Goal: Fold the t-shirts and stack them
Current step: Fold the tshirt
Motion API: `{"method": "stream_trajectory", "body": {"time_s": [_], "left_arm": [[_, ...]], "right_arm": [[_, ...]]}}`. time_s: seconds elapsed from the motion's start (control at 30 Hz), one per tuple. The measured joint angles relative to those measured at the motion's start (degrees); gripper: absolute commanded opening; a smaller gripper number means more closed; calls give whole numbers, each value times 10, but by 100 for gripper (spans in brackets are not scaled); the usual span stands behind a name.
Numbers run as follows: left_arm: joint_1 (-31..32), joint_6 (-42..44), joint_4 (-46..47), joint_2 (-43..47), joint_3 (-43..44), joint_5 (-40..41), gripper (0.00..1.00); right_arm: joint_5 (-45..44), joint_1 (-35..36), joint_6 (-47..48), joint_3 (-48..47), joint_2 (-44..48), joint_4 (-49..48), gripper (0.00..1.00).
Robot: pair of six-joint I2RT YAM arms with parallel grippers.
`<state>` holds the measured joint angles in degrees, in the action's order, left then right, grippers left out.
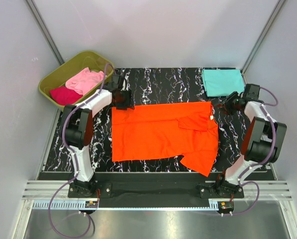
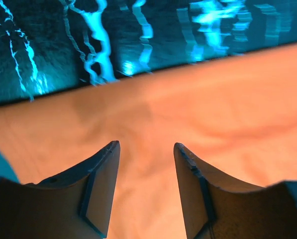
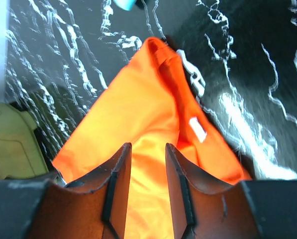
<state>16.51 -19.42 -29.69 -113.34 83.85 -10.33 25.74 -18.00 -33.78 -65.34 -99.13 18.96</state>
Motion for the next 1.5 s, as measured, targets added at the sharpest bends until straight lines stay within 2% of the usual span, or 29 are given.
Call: {"method": "stream_trajectory", "body": {"time_s": [0.13,0.27,0.43,0.57,0.77,1.13,1.27,1.5], "left_arm": [[38,-23,17,70,-10,-11,50],[121,-65,86,118,-52,-46,46],[229,-130,176,88,-85,-88,45],[271,-172,235,32,-85,-92,49],[285,-227,306,-38,-85,-91,50],[285,-257,325,-96,-41,-89,49],[285,-257,324,-99,-40,-87,49],[285,-262,324,-105,-31,-82,48]], "right_arm": [[-18,1,-15,47,78,23,38],[-29,12,-33,124,128,52,40],[-38,20,-59,190,163,75,41],[-40,22,-78,214,185,73,41],[-42,24,-101,236,190,45,41],[-38,36,-133,257,158,-22,39],[-39,42,-141,264,155,-35,33],[-41,43,-151,272,155,-52,14]]}}
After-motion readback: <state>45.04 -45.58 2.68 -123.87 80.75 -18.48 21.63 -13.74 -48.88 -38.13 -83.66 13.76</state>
